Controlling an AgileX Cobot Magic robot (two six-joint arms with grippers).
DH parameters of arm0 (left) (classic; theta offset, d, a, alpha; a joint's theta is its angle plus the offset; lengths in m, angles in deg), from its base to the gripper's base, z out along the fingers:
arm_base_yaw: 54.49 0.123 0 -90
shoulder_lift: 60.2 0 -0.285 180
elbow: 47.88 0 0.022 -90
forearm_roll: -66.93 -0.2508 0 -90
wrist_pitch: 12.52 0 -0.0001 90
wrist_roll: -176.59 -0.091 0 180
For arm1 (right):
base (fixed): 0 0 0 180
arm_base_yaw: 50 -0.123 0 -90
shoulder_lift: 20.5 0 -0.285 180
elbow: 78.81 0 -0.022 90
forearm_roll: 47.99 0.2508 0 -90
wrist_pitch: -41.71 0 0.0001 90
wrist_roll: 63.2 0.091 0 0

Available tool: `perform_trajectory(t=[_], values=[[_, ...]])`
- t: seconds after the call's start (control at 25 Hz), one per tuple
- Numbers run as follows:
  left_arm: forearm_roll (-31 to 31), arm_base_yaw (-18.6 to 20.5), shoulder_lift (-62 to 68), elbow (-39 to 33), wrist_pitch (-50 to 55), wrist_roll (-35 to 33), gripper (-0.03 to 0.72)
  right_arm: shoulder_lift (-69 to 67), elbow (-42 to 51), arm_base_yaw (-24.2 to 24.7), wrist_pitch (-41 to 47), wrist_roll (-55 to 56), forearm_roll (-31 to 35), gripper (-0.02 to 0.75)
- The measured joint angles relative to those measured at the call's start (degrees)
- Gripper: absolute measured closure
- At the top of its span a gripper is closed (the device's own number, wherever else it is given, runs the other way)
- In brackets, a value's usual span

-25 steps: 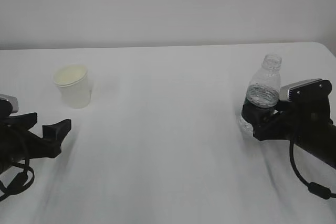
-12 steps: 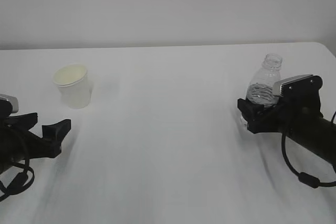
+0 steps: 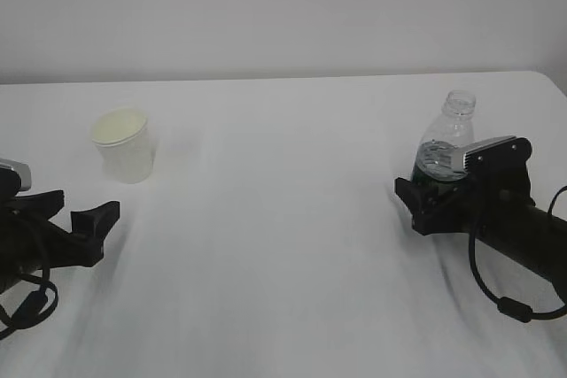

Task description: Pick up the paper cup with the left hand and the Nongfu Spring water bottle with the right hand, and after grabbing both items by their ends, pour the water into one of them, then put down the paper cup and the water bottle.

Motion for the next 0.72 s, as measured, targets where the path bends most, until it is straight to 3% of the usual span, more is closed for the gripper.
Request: perform_trajectory(t=[0.48,0.72], values=[[0.0,0.0,0.0,0.0,0.0,0.0,0.097,0.0,0.0,0.0,0.0,0.0,-0.1,0.187],[0.0,0.0,0.0,0.0,0.0,0.0,0.097,0.0,0.0,0.0,0.0,0.0,-0.1,0.243]])
